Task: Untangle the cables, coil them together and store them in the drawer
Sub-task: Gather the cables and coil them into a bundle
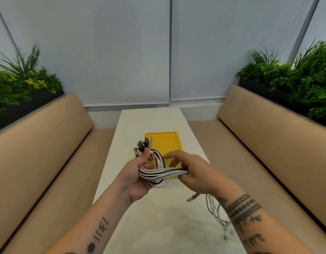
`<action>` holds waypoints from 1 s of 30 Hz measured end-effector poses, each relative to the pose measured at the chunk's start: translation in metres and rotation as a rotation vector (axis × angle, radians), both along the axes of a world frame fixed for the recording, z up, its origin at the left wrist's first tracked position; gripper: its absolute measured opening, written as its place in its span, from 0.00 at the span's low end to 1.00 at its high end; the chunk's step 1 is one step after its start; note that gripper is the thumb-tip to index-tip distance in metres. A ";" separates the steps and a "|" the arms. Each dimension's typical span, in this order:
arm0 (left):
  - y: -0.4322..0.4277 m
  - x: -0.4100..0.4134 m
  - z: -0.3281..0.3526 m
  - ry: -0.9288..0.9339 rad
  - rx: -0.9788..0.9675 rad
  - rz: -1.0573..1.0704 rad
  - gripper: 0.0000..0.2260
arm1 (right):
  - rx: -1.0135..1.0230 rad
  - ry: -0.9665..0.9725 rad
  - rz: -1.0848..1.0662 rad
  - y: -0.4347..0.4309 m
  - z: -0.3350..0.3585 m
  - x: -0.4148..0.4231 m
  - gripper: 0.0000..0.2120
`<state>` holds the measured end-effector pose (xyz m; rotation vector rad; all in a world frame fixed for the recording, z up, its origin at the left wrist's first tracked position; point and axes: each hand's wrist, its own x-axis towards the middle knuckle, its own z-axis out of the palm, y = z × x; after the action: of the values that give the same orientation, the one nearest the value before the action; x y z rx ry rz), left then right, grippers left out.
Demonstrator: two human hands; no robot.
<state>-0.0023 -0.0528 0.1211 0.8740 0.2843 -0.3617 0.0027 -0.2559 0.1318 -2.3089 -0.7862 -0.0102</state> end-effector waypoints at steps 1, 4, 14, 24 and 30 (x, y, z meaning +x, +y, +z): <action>-0.002 -0.002 0.003 0.020 -0.076 -0.032 0.11 | 0.091 -0.002 0.004 0.000 -0.003 0.000 0.31; -0.012 -0.010 0.008 0.058 -0.213 -0.124 0.11 | 0.187 -0.091 0.053 -0.001 -0.012 -0.004 0.39; -0.033 -0.024 0.009 0.222 -0.190 -0.282 0.14 | 0.112 -0.397 0.119 -0.005 -0.024 -0.006 0.17; -0.020 -0.021 -0.001 0.274 0.024 -0.450 0.19 | 0.197 -0.165 0.052 -0.004 -0.018 0.004 0.10; -0.021 -0.026 -0.007 0.046 0.662 -0.141 0.47 | 0.128 0.033 -0.002 -0.005 -0.011 0.004 0.10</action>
<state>-0.0282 -0.0735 0.1141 1.5432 0.3954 -0.4266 0.0065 -0.2614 0.1205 -2.1833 -0.7452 -0.0223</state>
